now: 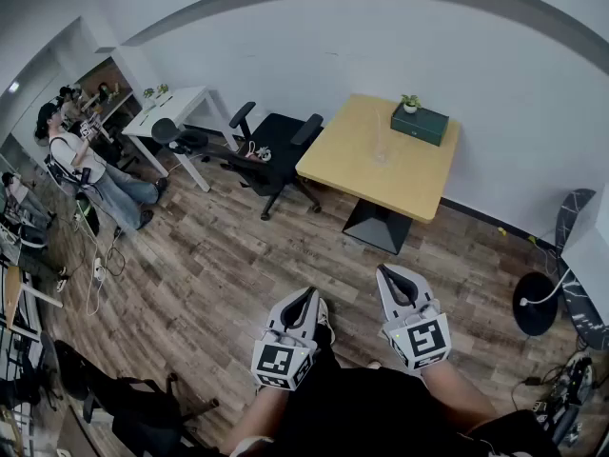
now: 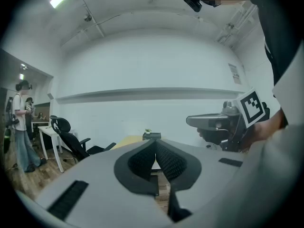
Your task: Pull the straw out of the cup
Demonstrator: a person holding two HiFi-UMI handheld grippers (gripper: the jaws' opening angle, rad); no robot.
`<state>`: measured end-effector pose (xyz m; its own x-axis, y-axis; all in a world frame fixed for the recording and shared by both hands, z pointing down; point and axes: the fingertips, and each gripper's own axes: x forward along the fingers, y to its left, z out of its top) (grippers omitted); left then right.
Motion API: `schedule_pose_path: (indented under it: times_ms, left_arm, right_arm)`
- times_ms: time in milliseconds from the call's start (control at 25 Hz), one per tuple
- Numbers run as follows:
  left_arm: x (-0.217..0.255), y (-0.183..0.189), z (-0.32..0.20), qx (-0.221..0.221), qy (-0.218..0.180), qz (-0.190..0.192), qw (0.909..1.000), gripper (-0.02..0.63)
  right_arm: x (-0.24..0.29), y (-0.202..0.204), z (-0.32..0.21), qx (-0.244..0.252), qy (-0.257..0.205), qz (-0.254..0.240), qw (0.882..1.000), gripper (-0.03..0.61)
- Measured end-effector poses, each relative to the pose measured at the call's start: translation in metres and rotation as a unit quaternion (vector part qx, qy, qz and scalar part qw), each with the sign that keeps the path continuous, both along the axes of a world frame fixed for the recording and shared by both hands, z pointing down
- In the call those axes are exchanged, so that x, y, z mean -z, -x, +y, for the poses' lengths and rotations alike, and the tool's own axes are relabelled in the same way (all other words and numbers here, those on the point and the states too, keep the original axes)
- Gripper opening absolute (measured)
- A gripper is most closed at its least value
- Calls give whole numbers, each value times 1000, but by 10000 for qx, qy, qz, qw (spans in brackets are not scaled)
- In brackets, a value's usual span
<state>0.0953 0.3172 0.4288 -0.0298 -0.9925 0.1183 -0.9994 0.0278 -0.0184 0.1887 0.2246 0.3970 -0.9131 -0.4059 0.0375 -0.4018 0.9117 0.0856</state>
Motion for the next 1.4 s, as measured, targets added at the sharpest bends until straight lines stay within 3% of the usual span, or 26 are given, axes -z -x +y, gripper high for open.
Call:
schedule_pose_path:
  times_ms: [320,640,800,1040,1400]
  left_arm:
    - [-2,-6,5,-21,33,253,9997,18]
    - [-1,14,16,-175,-3,222,9996,18]
    - [-11,31,31,-246,129,321,9991,18]
    - [-15,71,53,-249,66,307,9992,18]
    - [-28,112,64,-245,127,352,9990,18]
  right_arm:
    - [15,-11,14,-88,-127,163,9997,17]
    - [10,3,23,-328,56,127,9994,27]
    - [2,21,33,-426,65,219,9988,217]
    - [-1,44,42,-834,-47,227,9962,355]
    - [-15,80,38,-1068,-145,293,9937,494]
